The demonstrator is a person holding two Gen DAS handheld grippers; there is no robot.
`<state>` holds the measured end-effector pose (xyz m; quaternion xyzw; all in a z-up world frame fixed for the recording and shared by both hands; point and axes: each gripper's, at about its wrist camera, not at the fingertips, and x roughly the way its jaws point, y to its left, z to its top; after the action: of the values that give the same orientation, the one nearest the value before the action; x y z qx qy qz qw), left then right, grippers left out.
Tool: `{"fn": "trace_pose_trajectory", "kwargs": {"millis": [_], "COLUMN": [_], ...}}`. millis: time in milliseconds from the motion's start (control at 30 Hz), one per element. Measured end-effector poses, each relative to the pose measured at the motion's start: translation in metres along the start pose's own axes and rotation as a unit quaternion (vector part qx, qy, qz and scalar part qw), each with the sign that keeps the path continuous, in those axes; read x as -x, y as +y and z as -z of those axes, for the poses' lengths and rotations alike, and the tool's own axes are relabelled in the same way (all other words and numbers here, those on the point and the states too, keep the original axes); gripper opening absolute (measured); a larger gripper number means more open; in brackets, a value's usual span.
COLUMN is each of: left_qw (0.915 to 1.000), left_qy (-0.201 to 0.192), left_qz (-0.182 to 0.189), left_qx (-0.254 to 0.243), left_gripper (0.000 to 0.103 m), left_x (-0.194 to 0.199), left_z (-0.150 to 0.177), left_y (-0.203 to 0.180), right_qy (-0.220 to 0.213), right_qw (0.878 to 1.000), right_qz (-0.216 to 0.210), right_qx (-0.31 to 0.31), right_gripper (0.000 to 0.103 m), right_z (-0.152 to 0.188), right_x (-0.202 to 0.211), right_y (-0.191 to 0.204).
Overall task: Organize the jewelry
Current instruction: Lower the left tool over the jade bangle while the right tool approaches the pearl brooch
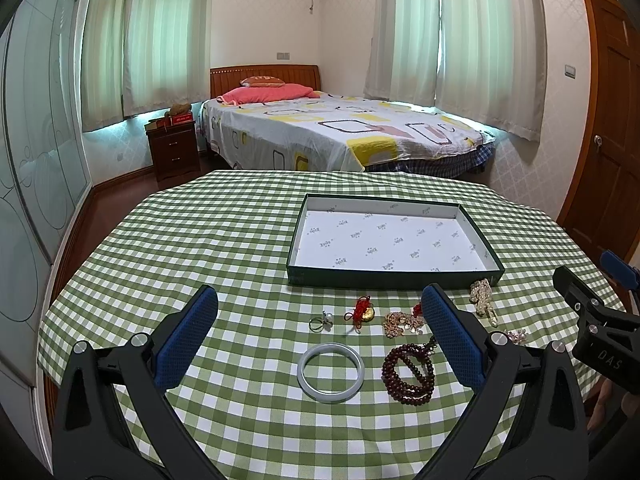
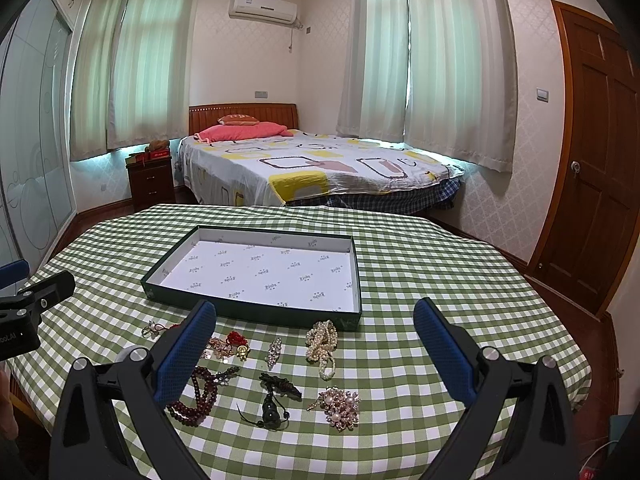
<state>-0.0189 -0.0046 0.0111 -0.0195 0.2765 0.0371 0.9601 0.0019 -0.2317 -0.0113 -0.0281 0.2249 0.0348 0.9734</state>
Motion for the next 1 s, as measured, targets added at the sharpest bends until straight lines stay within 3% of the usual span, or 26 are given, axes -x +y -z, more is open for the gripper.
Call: {"fn": "trace_pose_trajectory", "kwargs": {"millis": [167, 367, 667, 1000], "left_qw": [1.0000, 0.9992, 0.9939, 0.9849], "left_qy": [0.005, 0.038, 0.108, 0.170], "left_qz": [0.000, 0.005, 0.021, 0.028], "left_qx": [-0.006, -0.008, -0.007, -0.011], "left_gripper": [0.099, 0.099, 0.099, 0.099], "left_x": [-0.012, -0.046, -0.091, -0.125], "left_z": [0.007, 0.026, 0.053, 0.074], "left_y": [0.003, 0.012, 0.015, 0.006], "right_qy": [0.001, 0.016, 0.080, 0.116], "right_qw": [1.000, 1.000, 0.996, 0.993], "right_qz": [-0.004, 0.000, -0.009, -0.021], "right_qx": [-0.001, 0.002, -0.023, -0.020], "right_gripper": [0.097, 0.097, 0.097, 0.097], "right_z": [0.008, 0.030, 0.063, 0.080], "right_x": [-0.010, -0.033, -0.069, -0.086], "right_y": [-0.008, -0.023, -0.039, -0.035]}}
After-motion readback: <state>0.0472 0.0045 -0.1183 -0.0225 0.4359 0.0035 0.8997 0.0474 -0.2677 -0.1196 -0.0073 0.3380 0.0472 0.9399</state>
